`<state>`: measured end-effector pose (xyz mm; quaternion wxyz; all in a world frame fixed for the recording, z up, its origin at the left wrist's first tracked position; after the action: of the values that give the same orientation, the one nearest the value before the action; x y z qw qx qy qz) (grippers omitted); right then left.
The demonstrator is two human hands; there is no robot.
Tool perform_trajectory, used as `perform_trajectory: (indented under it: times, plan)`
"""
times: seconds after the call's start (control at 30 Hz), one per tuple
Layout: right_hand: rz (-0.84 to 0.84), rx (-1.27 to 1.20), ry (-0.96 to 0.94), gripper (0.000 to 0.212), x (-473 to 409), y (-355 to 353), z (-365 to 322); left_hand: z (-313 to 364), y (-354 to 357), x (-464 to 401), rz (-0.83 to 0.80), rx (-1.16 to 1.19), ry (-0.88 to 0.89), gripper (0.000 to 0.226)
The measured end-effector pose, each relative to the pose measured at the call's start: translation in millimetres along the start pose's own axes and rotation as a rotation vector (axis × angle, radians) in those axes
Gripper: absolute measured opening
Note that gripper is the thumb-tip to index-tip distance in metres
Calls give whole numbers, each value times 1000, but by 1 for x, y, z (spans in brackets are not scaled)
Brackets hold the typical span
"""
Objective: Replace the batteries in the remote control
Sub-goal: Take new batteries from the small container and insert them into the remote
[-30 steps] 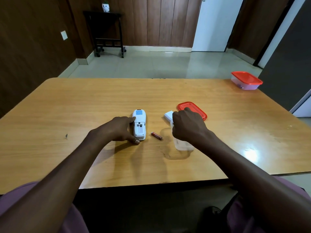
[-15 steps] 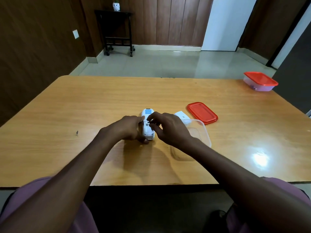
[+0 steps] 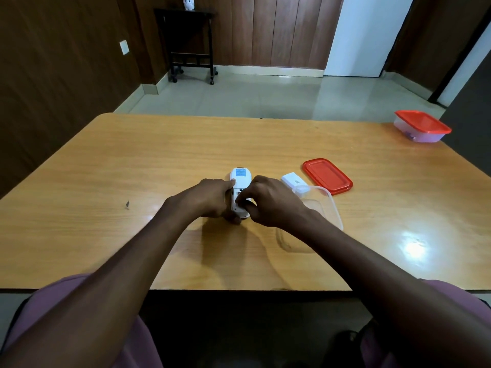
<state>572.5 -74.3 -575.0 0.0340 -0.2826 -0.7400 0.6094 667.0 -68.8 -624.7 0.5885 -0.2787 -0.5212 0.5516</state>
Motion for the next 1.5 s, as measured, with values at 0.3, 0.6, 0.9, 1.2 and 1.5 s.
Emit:
perform_trajectory:
  times: [0.3,0.6,0.9,1.2,1.5]
  plan:
    - [-101,-39,127,24,-3,4,11,0,-1,3,10,21,-4,100]
    - [-232,255,221,33,9,8,42,-2,-1,0,-8,-1,-22,112]
    - [-180,145,285,29,8,7,43,-1,-1,1,-6,6,-26,113]
    - [248,-452,487,17,8,-9,53,-1,-2,4,-4,15,-37,102]
    - [127,-199,387,19,-8,15,41,3,0,2,-9,-34,-12,89]
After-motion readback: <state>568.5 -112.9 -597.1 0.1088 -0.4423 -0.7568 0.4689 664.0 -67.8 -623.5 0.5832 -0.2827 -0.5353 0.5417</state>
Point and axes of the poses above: each hand's wrist, its own x-axis away from the middle knuckle, its own y-axis out of the palm, z = x × y, the point moved 10 cm from there along -x, towards the middle knuckle
